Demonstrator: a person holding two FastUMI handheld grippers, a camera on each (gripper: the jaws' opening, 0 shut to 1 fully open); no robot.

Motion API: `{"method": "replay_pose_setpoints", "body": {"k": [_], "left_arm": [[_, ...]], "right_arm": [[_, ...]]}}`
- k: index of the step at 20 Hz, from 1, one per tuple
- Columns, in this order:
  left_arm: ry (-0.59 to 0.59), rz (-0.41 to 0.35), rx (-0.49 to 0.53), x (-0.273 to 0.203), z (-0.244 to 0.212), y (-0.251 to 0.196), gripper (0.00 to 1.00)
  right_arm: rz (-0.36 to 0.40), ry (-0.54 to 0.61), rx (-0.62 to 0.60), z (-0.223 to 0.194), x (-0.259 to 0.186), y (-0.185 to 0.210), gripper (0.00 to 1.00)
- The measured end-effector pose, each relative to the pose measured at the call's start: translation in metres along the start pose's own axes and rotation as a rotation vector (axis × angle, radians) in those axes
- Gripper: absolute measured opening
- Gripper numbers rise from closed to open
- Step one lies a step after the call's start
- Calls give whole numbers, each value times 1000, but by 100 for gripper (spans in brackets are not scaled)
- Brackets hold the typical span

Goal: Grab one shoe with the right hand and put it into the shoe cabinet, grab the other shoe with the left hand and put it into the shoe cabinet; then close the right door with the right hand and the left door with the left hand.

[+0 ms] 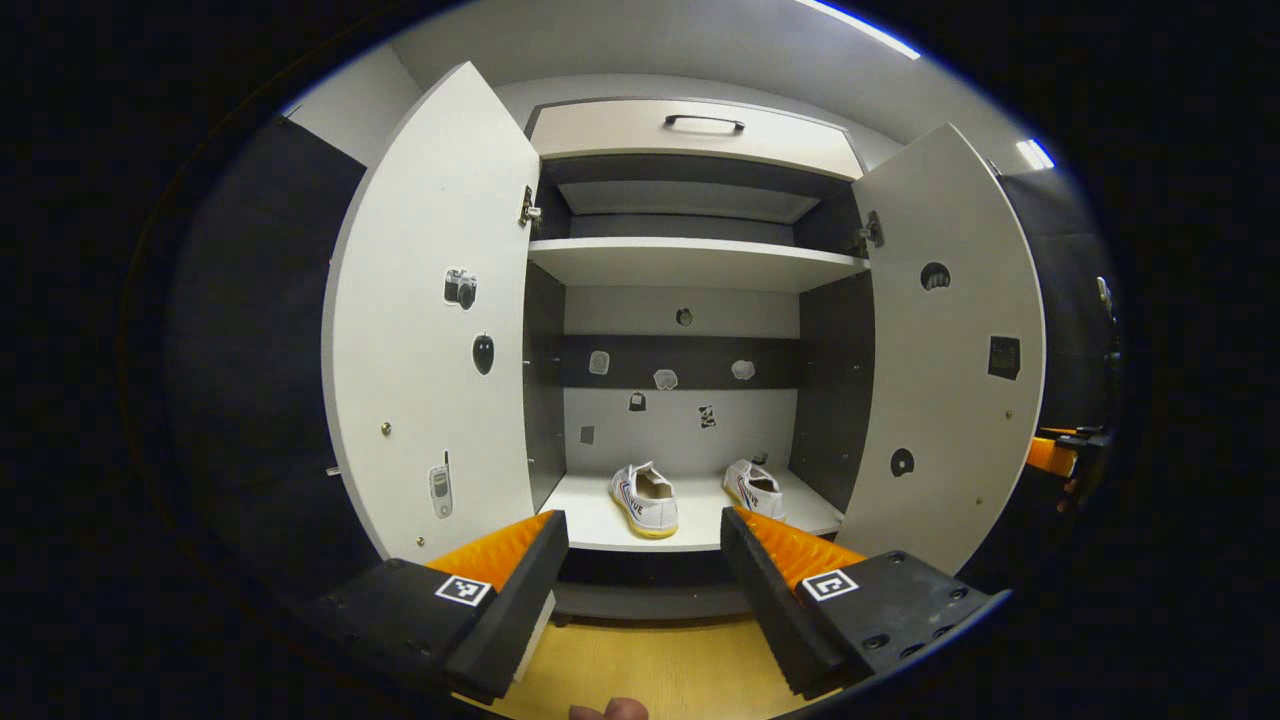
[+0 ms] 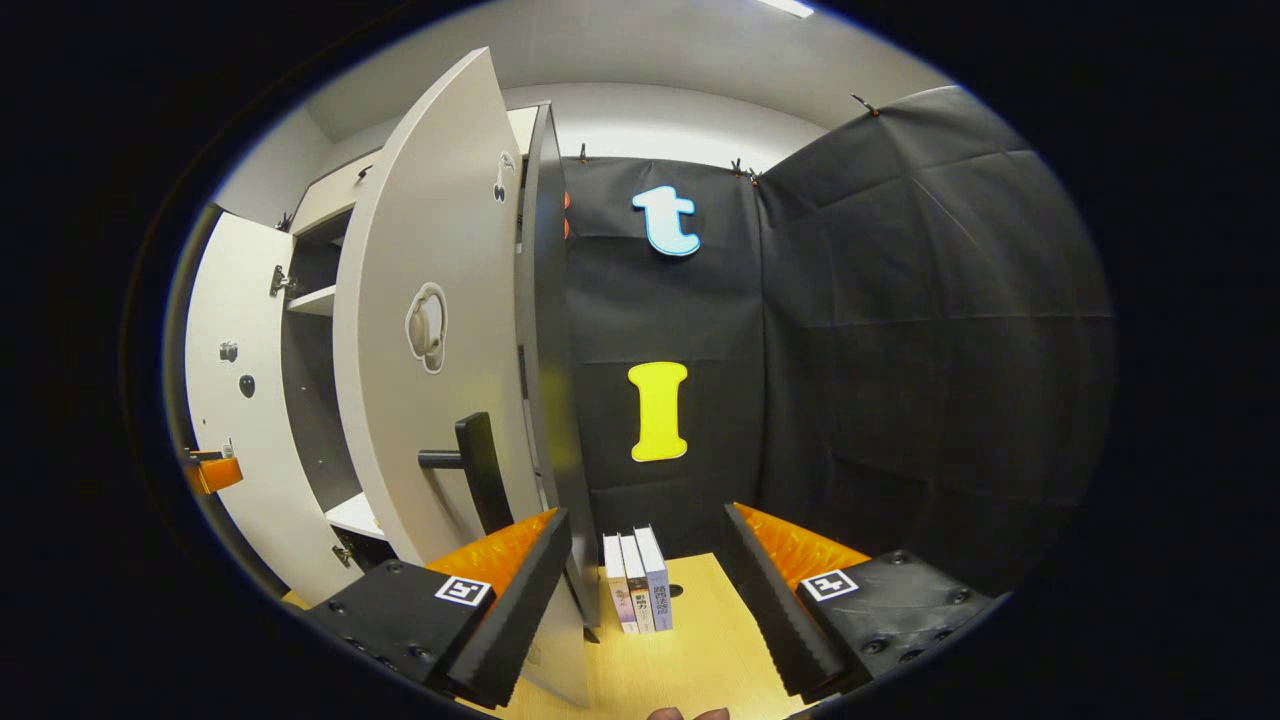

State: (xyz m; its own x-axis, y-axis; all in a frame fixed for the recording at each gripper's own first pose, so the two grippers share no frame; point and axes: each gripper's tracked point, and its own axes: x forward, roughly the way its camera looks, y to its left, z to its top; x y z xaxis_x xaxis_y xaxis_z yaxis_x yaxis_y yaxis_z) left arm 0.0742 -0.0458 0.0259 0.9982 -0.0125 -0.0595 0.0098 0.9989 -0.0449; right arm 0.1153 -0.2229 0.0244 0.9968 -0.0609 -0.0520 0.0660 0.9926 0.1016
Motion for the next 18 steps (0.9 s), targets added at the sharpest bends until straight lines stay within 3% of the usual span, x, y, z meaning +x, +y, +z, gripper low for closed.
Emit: {"method": "replay_pose_setpoints", "body": {"k": [10, 18], "left_arm": [[12, -25, 35, -19, -13, 23, 96], [16, -16, 34, -44, -17, 64, 96]], "right_arm": [[-51, -17, -10, 0, -6, 16, 96], [-21, -18, 1, -7, -15, 71, 96]]}}
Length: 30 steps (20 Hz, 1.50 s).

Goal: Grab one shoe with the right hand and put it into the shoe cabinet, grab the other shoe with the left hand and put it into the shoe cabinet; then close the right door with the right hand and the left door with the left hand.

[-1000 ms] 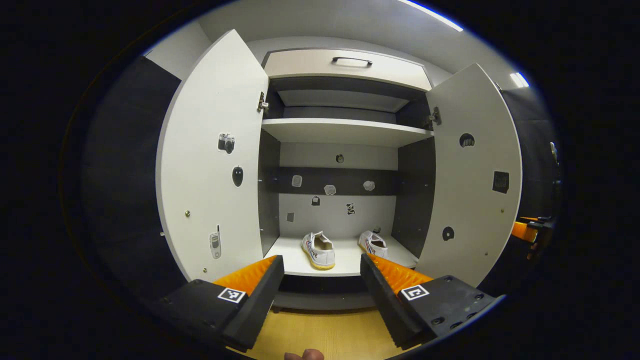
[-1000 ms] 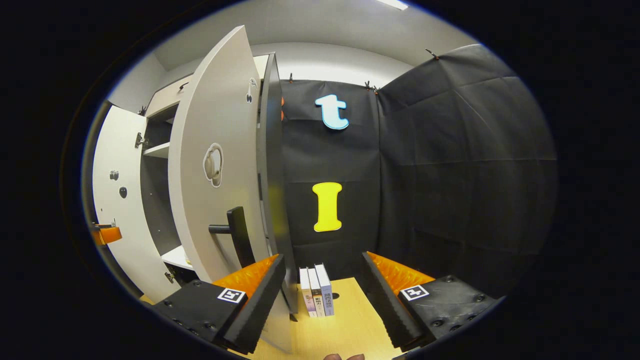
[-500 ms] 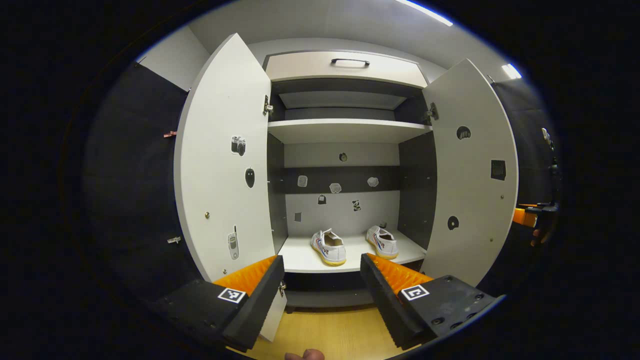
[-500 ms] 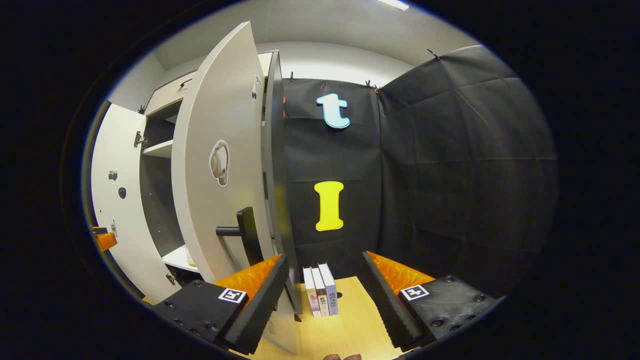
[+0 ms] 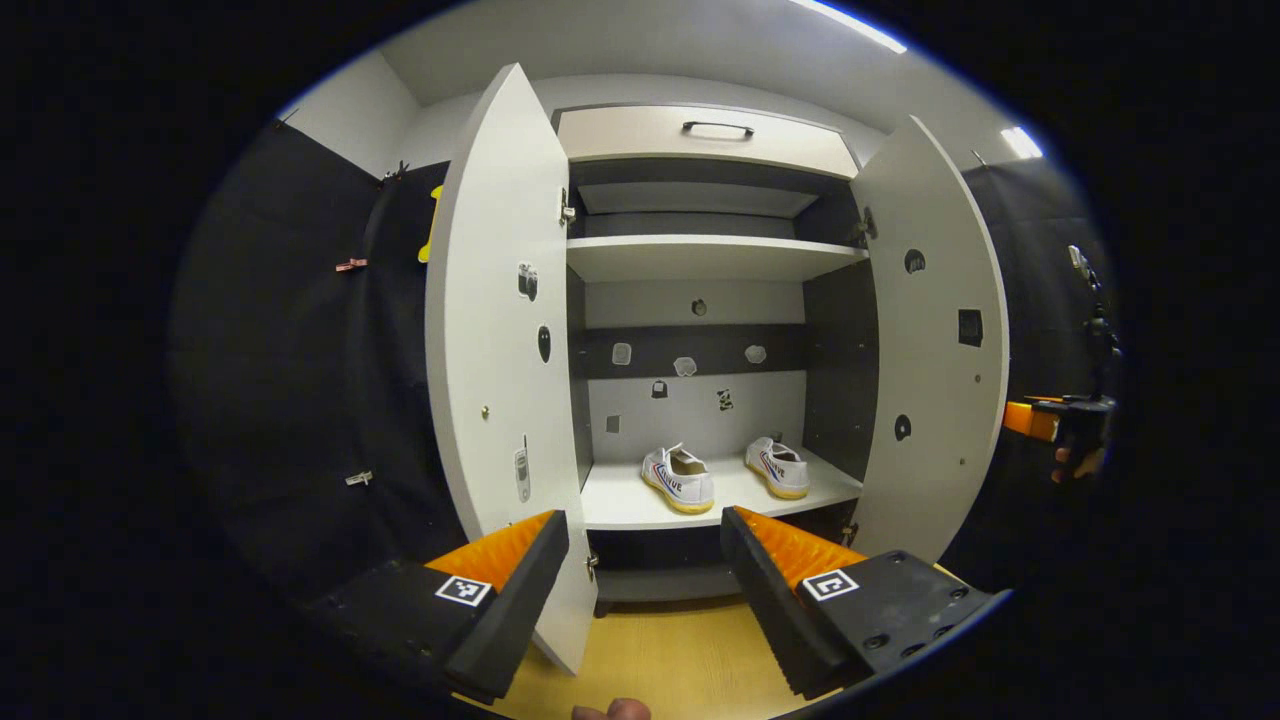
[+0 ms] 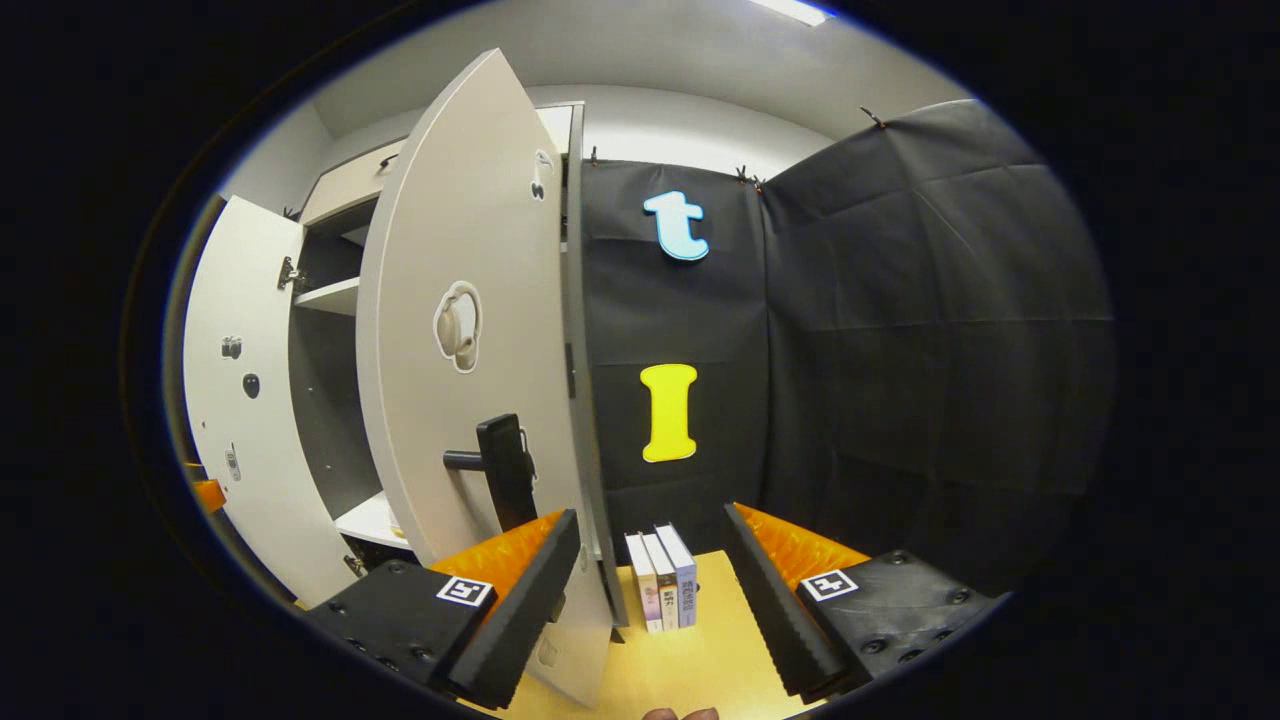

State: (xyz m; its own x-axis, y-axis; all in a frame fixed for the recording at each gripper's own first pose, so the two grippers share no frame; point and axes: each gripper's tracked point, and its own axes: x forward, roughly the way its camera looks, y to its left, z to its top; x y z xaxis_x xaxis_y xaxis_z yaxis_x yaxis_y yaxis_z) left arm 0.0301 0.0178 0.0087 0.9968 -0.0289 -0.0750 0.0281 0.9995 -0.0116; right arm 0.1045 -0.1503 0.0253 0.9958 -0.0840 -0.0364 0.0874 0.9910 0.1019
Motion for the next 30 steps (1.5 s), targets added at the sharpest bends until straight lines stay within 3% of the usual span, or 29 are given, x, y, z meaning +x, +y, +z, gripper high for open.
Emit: {"method": "replay_pose_setpoints", "body": {"k": [4, 9, 13, 21, 30], "left_arm": [[4, 23, 1, -12, -2, 26, 96], [8, 61, -23, -27, -3, 59, 96], [-2, 105, -45, -32, 0, 90, 96], [-28, 188, -38, -28, 11, 150, 96], [-69, 249, 3, 2, 21, 204, 96]], "right_arm": [[78, 5, -2, -7, 4, 55, 96], [239, 56, 61, -20, -2, 143, 97], [297, 49, 48, -18, -23, 177, 97], [347, 44, 51, -16, -55, 201, 97], [276, 73, 59, -26, -58, 171, 97]]}}
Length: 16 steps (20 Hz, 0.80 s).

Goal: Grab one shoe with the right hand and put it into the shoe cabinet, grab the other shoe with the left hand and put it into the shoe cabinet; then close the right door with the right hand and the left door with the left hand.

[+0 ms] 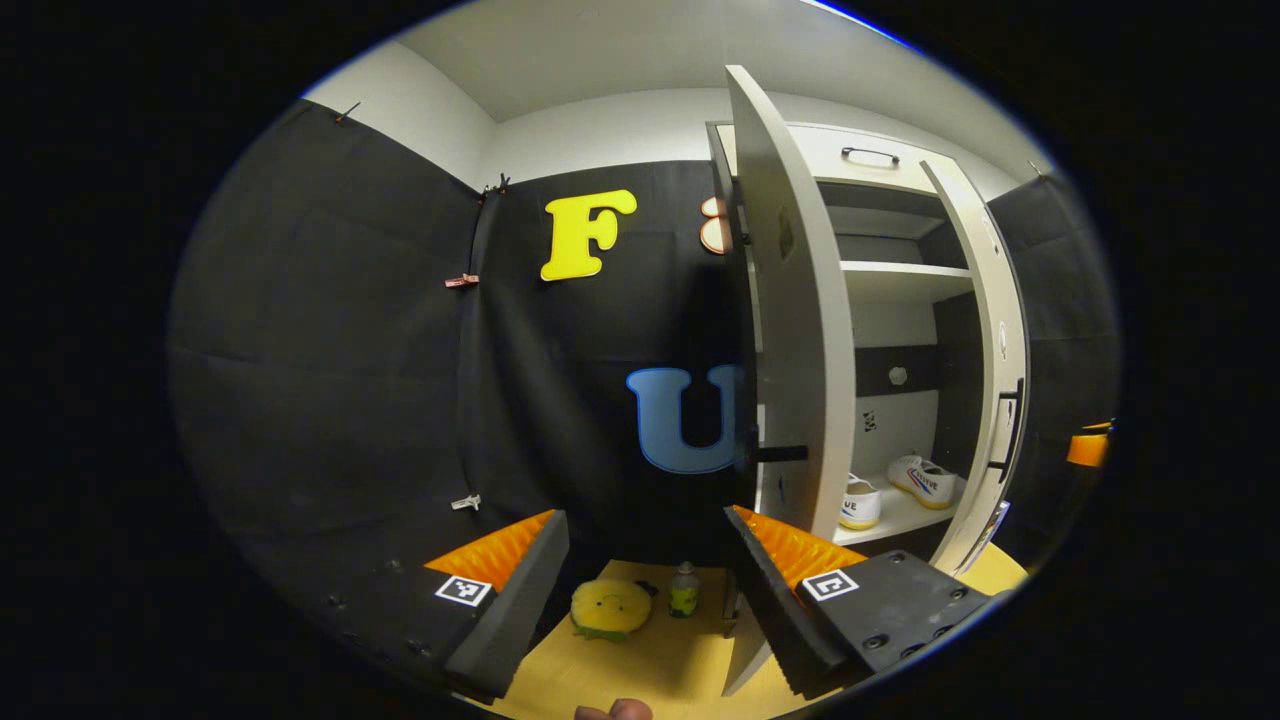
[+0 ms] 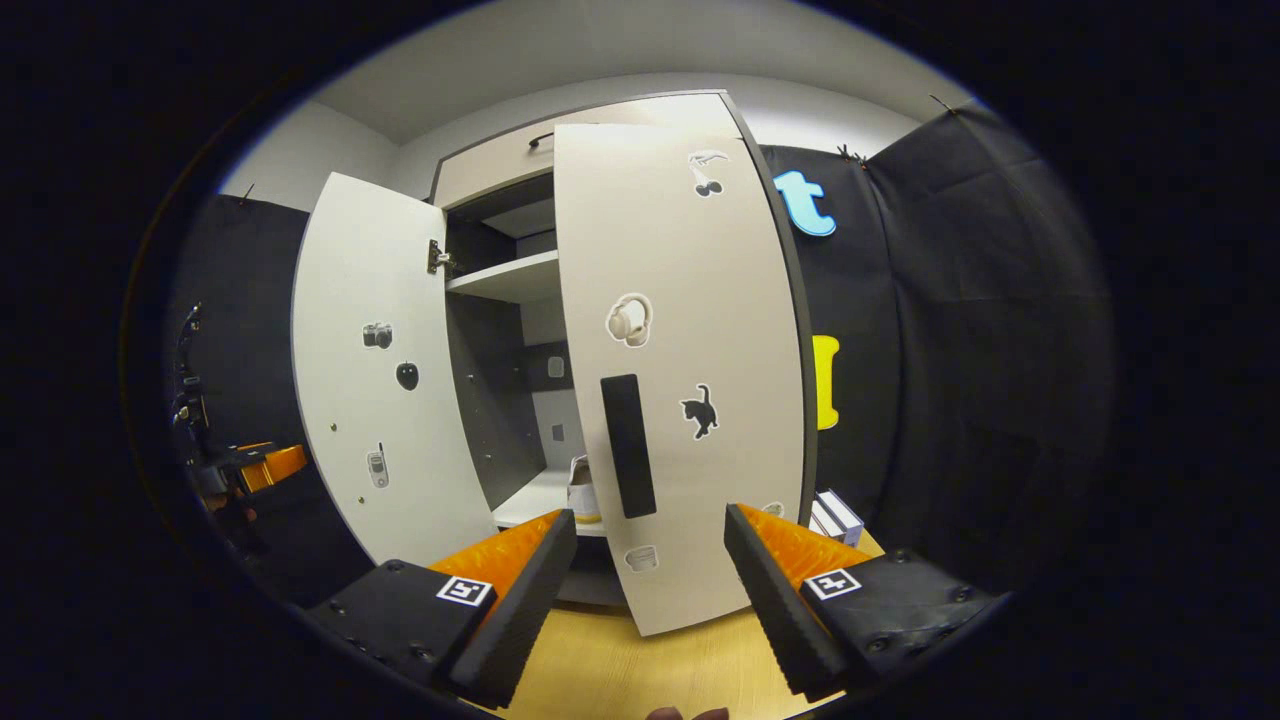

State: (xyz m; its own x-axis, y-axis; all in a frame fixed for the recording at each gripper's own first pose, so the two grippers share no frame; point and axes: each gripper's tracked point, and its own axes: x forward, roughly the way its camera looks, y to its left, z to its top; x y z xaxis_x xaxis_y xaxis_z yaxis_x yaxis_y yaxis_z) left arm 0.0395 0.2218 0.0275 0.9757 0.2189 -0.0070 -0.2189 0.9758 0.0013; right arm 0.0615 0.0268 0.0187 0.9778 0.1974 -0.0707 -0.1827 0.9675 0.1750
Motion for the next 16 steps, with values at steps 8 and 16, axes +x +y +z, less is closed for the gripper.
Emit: {"method": "replay_pose_setpoints", "body": {"k": [8, 16], "left_arm": [[6, -5, 32, 24, -9, -12, 92], [38, 20, -13, 17, -17, -31, 92]], "right_arm": [[-68, -19, 6, 8, -16, -34, 97], [-78, -5, 10, 6, -31, -53, 97]]}}
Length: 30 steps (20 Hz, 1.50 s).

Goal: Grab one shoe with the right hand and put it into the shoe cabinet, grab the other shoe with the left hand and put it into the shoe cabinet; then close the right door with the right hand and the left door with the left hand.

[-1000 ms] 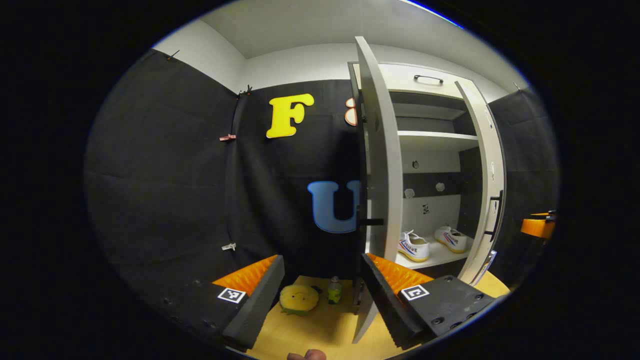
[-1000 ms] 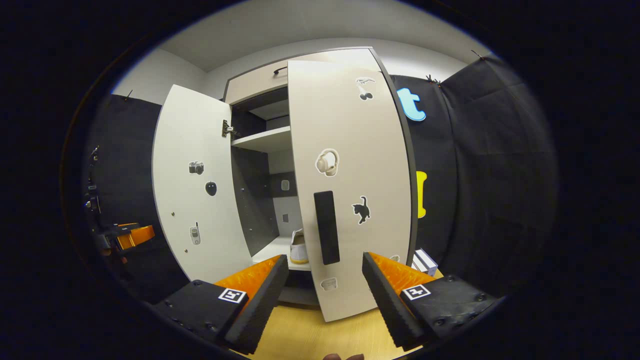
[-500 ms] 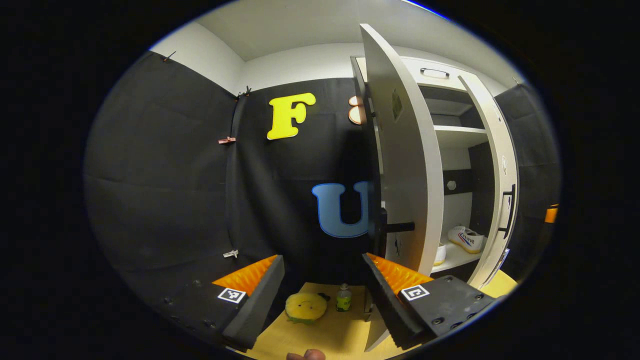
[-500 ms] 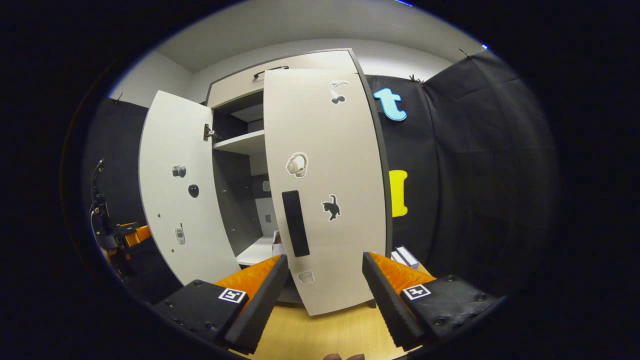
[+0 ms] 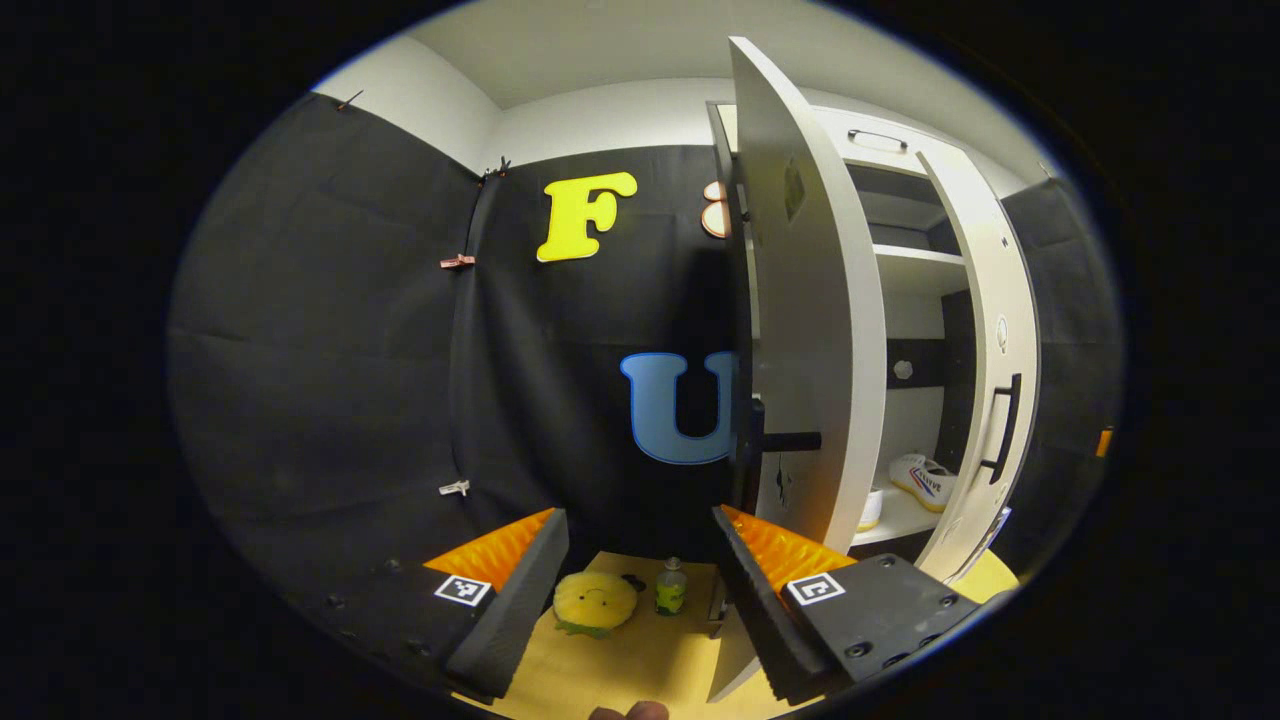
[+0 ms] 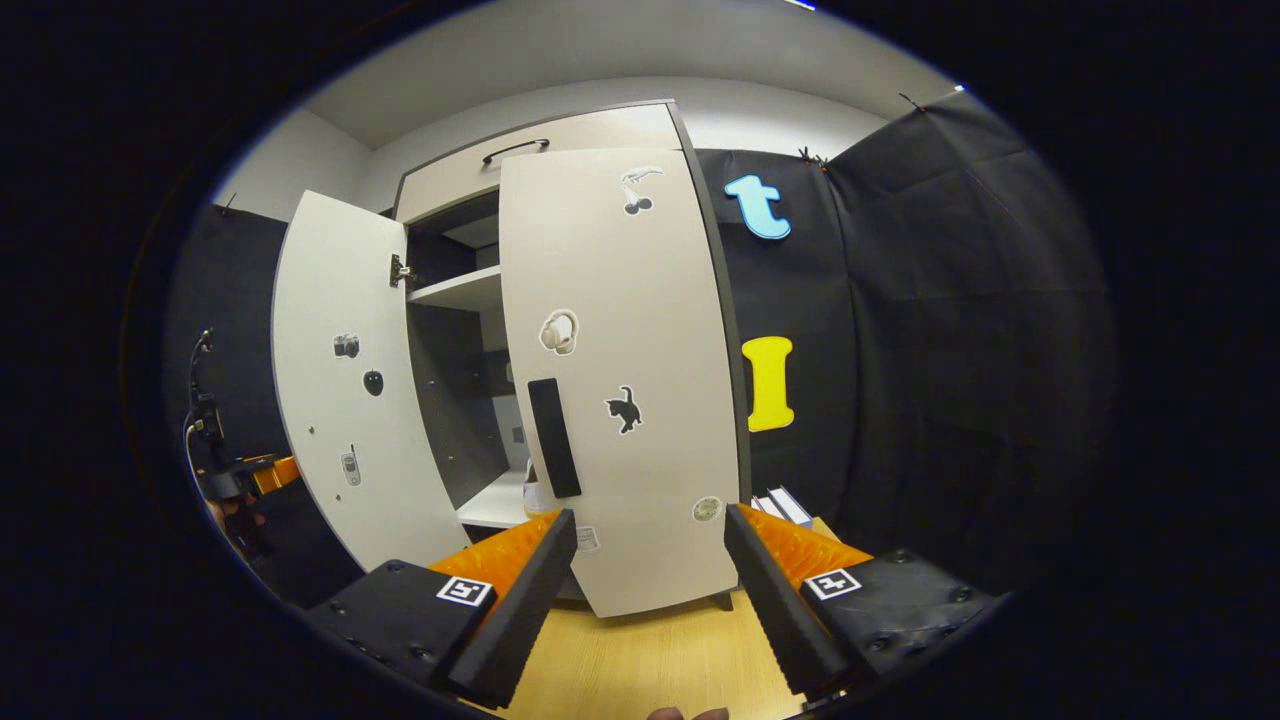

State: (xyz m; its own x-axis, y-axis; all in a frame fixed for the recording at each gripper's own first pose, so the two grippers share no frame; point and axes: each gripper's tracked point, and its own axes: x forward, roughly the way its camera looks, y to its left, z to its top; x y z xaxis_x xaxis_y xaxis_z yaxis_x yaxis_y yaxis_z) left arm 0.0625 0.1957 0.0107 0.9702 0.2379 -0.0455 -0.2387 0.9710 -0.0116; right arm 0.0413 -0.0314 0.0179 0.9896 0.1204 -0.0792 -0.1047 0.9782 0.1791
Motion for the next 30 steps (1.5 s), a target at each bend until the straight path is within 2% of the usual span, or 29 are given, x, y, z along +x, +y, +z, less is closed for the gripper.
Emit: {"method": "replay_pose_setpoints", "body": {"k": [9, 14, 18, 23, 30], "left_arm": [[5, -43, -12, -15, 2, -59, 91], [1, -127, -12, -13, 3, -113, 91], [-7, -225, -34, -19, 5, -167, 92], [-6, -274, -56, -44, 4, -194, 93], [4, -294, -48, -75, 2, -191, 93]], "right_arm": [[-21, 9, 12, 1, -18, -42, 97], [-55, 8, 38, 6, -28, -72, 98], [-78, 7, 16, 10, -34, -91, 98], [-74, 3, 19, 13, -35, -91, 98], [-61, -13, 2, 17, -38, -68, 98]]}}
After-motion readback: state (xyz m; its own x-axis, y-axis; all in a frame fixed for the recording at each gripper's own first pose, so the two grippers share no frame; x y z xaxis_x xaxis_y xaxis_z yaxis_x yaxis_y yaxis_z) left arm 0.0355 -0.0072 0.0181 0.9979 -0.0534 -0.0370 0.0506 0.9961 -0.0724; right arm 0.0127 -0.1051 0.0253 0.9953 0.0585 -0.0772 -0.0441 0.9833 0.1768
